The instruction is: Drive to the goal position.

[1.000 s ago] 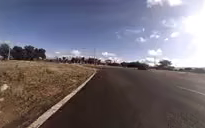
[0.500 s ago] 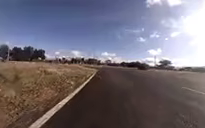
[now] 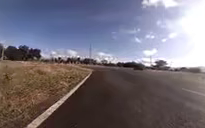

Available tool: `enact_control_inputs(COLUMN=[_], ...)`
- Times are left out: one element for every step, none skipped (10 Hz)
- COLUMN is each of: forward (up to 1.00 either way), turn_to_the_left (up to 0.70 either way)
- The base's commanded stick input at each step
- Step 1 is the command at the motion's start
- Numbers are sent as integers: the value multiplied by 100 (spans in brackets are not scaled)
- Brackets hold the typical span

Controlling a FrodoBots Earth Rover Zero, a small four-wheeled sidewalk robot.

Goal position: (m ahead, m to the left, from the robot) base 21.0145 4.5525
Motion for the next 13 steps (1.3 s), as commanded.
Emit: enact_control_inputs(forward=[45,45,45,45,45,45,45,45,45,45,45,45,45], turn_to_the_left=[0,0,0,0,0,0,0,0,0,0,0,0,0])
